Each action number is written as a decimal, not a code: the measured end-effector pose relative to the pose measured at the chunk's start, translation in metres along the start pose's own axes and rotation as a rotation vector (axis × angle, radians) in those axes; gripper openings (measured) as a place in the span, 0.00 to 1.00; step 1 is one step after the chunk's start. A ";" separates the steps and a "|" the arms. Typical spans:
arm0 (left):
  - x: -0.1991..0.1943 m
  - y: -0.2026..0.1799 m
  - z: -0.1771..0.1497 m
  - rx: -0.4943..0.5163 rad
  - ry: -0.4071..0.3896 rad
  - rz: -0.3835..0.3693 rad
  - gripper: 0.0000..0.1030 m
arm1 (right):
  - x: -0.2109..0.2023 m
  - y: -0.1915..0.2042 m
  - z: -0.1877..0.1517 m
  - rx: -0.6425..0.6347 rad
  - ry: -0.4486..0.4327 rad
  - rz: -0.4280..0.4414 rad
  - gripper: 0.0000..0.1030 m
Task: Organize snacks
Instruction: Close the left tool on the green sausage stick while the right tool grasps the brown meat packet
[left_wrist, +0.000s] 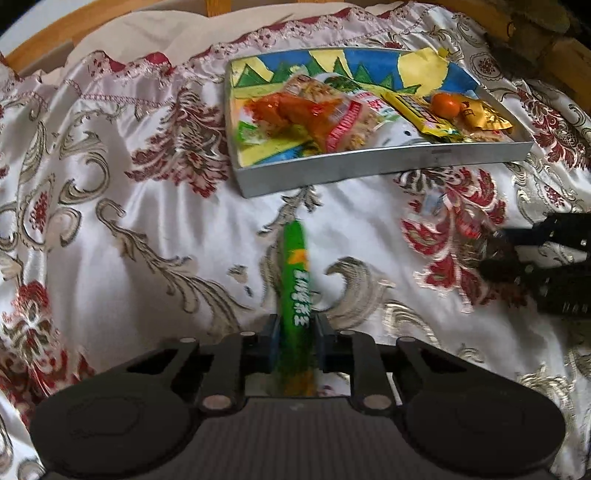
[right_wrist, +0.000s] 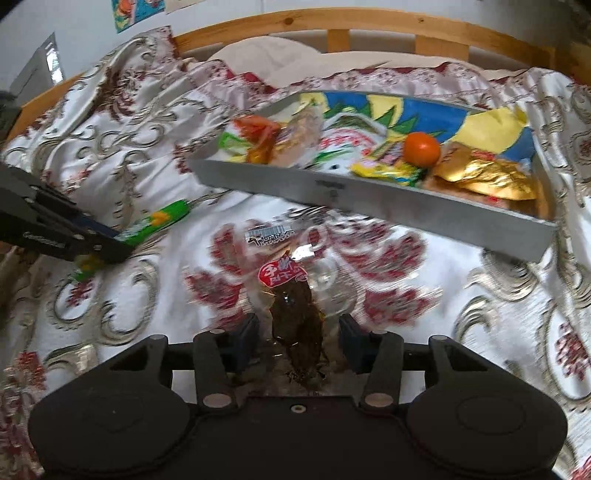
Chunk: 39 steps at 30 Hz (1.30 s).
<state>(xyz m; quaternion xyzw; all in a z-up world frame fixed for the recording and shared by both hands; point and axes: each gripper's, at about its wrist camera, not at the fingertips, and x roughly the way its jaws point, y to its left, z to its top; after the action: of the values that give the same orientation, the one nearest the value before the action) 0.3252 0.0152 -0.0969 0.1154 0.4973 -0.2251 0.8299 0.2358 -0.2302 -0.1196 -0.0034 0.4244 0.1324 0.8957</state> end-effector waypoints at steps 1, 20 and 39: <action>0.000 -0.003 0.000 -0.012 0.006 -0.008 0.21 | -0.001 0.004 -0.001 0.000 0.008 0.009 0.49; -0.002 -0.034 -0.013 -0.083 -0.005 0.011 0.21 | -0.004 0.029 -0.011 -0.084 0.017 0.032 0.48; -0.052 -0.101 -0.058 -0.224 0.013 -0.114 0.18 | -0.101 0.080 -0.047 -0.272 -0.150 -0.165 0.47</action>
<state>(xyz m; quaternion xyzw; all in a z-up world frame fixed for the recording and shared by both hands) 0.2097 -0.0355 -0.0761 -0.0052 0.5304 -0.2140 0.8203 0.1198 -0.1823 -0.0638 -0.1494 0.3329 0.1147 0.9239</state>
